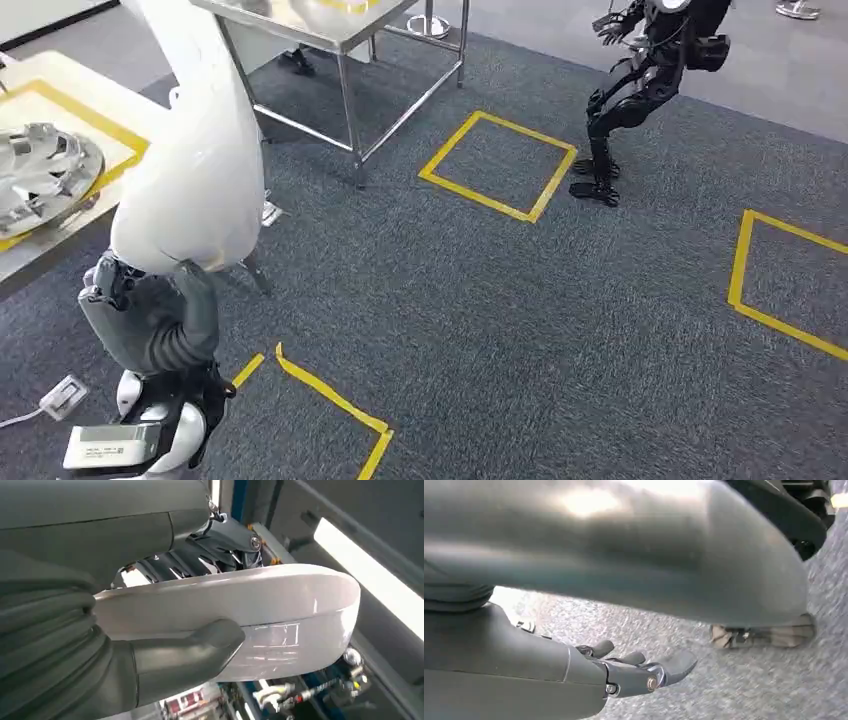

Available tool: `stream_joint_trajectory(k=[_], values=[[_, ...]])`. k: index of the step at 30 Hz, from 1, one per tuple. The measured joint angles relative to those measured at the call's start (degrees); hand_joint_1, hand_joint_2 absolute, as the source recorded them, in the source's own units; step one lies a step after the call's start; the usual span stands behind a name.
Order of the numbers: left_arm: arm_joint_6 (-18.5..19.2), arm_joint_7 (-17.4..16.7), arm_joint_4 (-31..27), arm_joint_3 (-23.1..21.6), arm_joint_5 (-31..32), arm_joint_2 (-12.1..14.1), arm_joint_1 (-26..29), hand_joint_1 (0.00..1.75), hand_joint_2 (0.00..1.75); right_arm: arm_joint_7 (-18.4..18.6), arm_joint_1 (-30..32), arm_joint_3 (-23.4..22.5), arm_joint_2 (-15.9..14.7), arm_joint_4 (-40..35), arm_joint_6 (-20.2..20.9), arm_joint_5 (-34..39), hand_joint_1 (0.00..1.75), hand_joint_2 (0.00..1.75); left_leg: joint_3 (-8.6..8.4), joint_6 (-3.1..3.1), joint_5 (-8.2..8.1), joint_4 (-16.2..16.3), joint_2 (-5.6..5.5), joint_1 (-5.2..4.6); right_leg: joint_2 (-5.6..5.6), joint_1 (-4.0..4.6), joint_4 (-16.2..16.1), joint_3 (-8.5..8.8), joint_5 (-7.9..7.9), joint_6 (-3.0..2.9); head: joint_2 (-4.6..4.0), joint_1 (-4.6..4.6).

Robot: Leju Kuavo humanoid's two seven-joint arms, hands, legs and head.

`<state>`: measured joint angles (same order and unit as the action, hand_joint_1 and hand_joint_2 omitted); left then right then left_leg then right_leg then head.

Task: Take the parts from the cabinet and place them on the table.

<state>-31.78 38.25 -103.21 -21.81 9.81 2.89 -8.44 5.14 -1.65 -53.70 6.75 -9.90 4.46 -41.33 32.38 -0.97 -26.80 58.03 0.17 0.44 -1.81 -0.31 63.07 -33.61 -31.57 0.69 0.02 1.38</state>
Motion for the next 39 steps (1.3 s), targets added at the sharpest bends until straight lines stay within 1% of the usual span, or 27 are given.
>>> stream_joint_trajectory(k=[2,3,4,5,7,8,9,12,13,15,17,18,19,20,22,23,24,28,29,30,31,33,34,35,37,38,39], values=[[0.3,0.0,0.3,0.0,0.0,-0.3,0.0,1.75,1.75,0.0,0.1,0.0,0.0,0.0,-0.1,0.0,0.00,0.00,0.28,-0.11,0.08,0.1,-1.31,0.00,1.36,-0.19,9.6,-4.58,-4.58,0.31,0.00,-0.20],[0.5,0.0,0.5,0.0,0.1,-0.3,0.0,1.75,1.75,0.0,0.2,0.0,0.0,0.0,-0.1,0.0,0.00,0.00,0.43,-0.11,0.09,0.2,-1.98,-0.02,1.41,-0.14,12.8,-6.22,-5.43,0.33,0.00,-0.22],[0.7,0.0,0.6,0.0,0.2,-0.3,0.0,1.75,1.75,0.0,0.2,0.0,0.0,0.0,-0.2,0.1,0.00,0.00,0.51,-0.08,0.11,0.3,-2.70,-0.02,1.44,-0.15,13.4,-6.68,-4.82,0.29,0.00,-0.26],[0.7,0.0,0.8,0.0,0.2,-0.4,0.0,1.75,1.75,0.0,0.2,0.0,0.0,0.0,-0.2,0.2,0.00,0.00,0.52,-0.04,0.13,0.4,-3.46,-0.02,1.55,-0.19,11.2,-5.78,-2.92,0.14,0.00,-0.29],[0.8,0.0,1.0,0.0,0.3,-0.5,-0.2,1.75,1.75,0.0,0.2,0.0,0.0,0.0,-0.2,0.4,0.00,0.00,0.51,0.16,0.15,0.6,-4.98,0.03,2.84,-0.22,1.4,-1.06,2.45,-0.30,0.00,-0.31],[0.9,0.0,1.1,0.0,0.3,-0.7,-0.3,1.75,1.75,-0.1,0.3,0.0,0.0,0.0,-0.2,0.5,0.00,0.00,0.65,0.36,0.18,0.7,-5.55,0.23,6.06,-0.38,-3.5,1.08,3.79,-0.58,0.00,-0.33],[0.9,0.0,1.2,0.0,0.3,-0.8,-0.6,1.75,1.75,-0.2,0.3,-0.1,0.0,0.0,-0.2,0.5,0.00,0.00,0.92,0.85,0.20,0.8,-6.11,-0.09,6.74,-0.28,-4.1,1.33,3.22,-0.51,0.00,-0.28],[1.2,0.1,1.7,0.0,0.3,-0.9,-0.8,1.75,1.75,-0.6,0.1,-0.4,0.0,0.0,-0.2,0.5,0.00,0.00,1.24,2.12,0.84,0.1,-7.92,0.38,4.80,0.22,-4.1,1.23,3.53,-1.19,0.00,-0.37],[1.2,0.1,1.8,0.1,0.3,-0.9,-0.8,1.75,1.75,-0.7,0.1,-0.4,0.0,0.0,-0.2,0.6,0.00,0.00,1.80,2.55,0.92,0.1,-8.19,0.16,4.03,-0.33,-4.8,1.38,3.95,-1.79,0.00,-0.33],[1.2,0.1,2.0,0.2,0.3,-0.9,-1.4,1.75,1.75,-0.9,0.1,-0.5,0.2,0.0,-0.1,0.6,0.00,0.00,3.01,2.56,-1.34,3.2,-2.11,-0.17,2.49,-0.22,-5.1,1.43,4.10,-2.74,0.00,0.11],[1.2,0.1,2.3,0.2,0.2,-0.9,-1.8,1.75,1.75,-1.0,0.3,-0.6,0.2,0.0,0.0,0.7,0.00,0.00,7.10,2.87,-6.16,12.3,-0.64,0.01,0.76,0.05,-5.1,1.38,3.99,-3.01,0.00,0.22],[1.2,0.1,2.5,0.2,0.1,-0.9,-1.7,1.75,1.75,-1.0,0.4,-0.7,0.2,0.0,0.1,0.7,0.00,0.00,9.11,3.00,-7.76,16.7,-0.62,0.04,-0.10,0.09,-5.1,1.31,3.97,-3.04,0.00,0.26],[1.2,0.1,2.7,0.2,0.1,-0.9,-1.7,1.75,1.75,-1.0,0.4,-0.7,0.2,0.0,0.2,0.6,0.00,0.00,9.90,3.09,-7.85,18.6,-0.57,0.06,-0.89,0.12,-5.1,1.29,3.96,-3.04,0.00,0.24],[1.2,0.1,2.8,0.3,0.0,-0.9,-1.7,1.75,1.75,-1.1,0.4,-0.8,0.2,0.0,0.3,0.5,0.00,0.00,9.20,3.16,-6.63,17.4,-0.45,0.07,-1.69,0.12,-5.0,1.32,3.94,-3.01,0.00,0.26],[1.2,0.2,2.9,0.3,-0.1,-0.8,-1.8,1.75,1.75,-1.2,0.3,-0.8,0.2,0.0,0.3,0.5,0.00,0.00,4.05,3.00,-1.97,8.1,0.63,0.06,-3.17,0.08,-5.0,1.59,3.76,-2.76,0.00,0.26],[1.2,0.2,2.9,0.3,-0.1,-0.8,-1.9,1.75,1.75,-1.2,0.4,-0.8,0.3,0.0,0.3,0.5,0.00,0.00,0.71,2.79,0.02,2.2,2.91,0.01,-3.88,0.12,-4.9,1.85,3.59,-2.51,0.00,0.26],[1.2,0.2,3.0,0.3,-0.1,-0.8,-2.1,1.75,1.75,-1.4,0.4,-0.9,0.2,0.0,0.3,0.5,0.00,0.00,0.10,2.30,-1.01,0.4,5.19,-0.67,-4.33,0.59,-4.8,1.89,3.36,-2.16,0.00,0.28],[1.2,0.2,3.0,0.4,-0.1,-0.7,-2.1,1.75,1.75,-1.6,0.1,-0.9,0.2,0.0,0.3,0.3,0.00,0.00,0.58,0.94,-0.21,0.3,1.90,-0.57,-6.74,0.64,-4.7,2.32,3.14,-1.06,0.00,0.15],[1.2,0.2,2.9,0.4,-0.1,-0.8,-2.0,1.75,1.75,-1.6,0.0,-0.9,0.2,0.0,0.3,0.3,0.00,0.00,0.22,0.46,0.12,0.1,1.25,-0.10,-5.46,0.30,-4.3,2.30,2.60,-0.46,0.00,0.08],[1.1,0.3,2.9,0.4,-0.1,-0.8,-2.1,1.75,1.75,-1.6,0.0,-0.9,0.2,0.0,0.3,0.3,0.00,0.00,0.38,0.23,0.26,0.1,0.69,0.04,-1.79,0.11,-2.5,1.63,1.21,-0.08,0.00,-0.04],[1.0,0.2,2.9,0.4,-0.1,-0.8,-2.2,1.75,1.75,-1.6,0.0,-0.9,0.2,0.0,0.3,0.1,0.00,0.00,0.56,0.03,0.39,0.1,0.09,0.10,0.41,-0.06,1.4,-0.20,-1.14,0.17,0.00,-0.33],[0.9,0.2,2.9,0.4,-0.1,-1.0,-2.1,1.75,1.75,-1.6,0.2,-0.9,0.2,0.0,0.3,0.1,0.00,0.00,0.97,-0.11,0.53,0.2,-1.46,0.10,1.41,-0.16,10.8,-4.80,-5.20,0.41,0.00,-0.44],[0.8,0.2,2.9,0.4,-0.1,-1.0,-1.9,1.75,1.75,-1.6,0.4,-0.9,0.2,0.0,0.3,0.0,0.00,0.00,1.14,-0.07,0.56,0.4,-2.38,0.09,1.42,-0.15,13.3,-6.16,-5.40,0.40,0.00,-0.44],[0.8,0.2,2.9,0.4,-0.1,-1.0,-1.8,1.75,1.75,-1.5,0.4,-0.9,0.2,0.0,0.3,0.0,0.00,0.00,1.19,-0.04,0.58,0.5,-3.21,0.10,1.47,-0.17,12.7,-6.03,-4.21,0.32,0.00,-0.46],[0.7,0.2,2.9,0.4,-0.1,-1.0,-1.7,1.75,1.75,-1.4,0.5,-0.9,0.1,0.0,0.3,0.0,0.00,0.00,1.20,0.08,0.60,0.8,-4.97,0.14,2.18,-0.24,4.7,-2.34,0.92,-0.08,0.00,-0.48],[0.6,0.2,2.8,0.4,-0.1,-1.0,-1.7,1.75,1.75,-1.3,0.5,-0.9,0.0,0.0,0.3,-0.1,0.00,0.00,1.22,0.27,0.63,0.9,-5.80,0.19,3.98,-0.36,-1.2,0.45,3.59,-0.31,0.00,-0.53],[0.6,0.2,2.8,0.4,-0.1,-1.0,-1.7,1.75,1.75,-1.2,0.6,-0.9,-0.1,0.0,0.3,-0.1,0.00,0.00,1.34,0.50,0.70,0.9,-6.20,0.35,7.22,-0.63,-3.7,1.53,3.17,-0.46,0.00,-0.55]])
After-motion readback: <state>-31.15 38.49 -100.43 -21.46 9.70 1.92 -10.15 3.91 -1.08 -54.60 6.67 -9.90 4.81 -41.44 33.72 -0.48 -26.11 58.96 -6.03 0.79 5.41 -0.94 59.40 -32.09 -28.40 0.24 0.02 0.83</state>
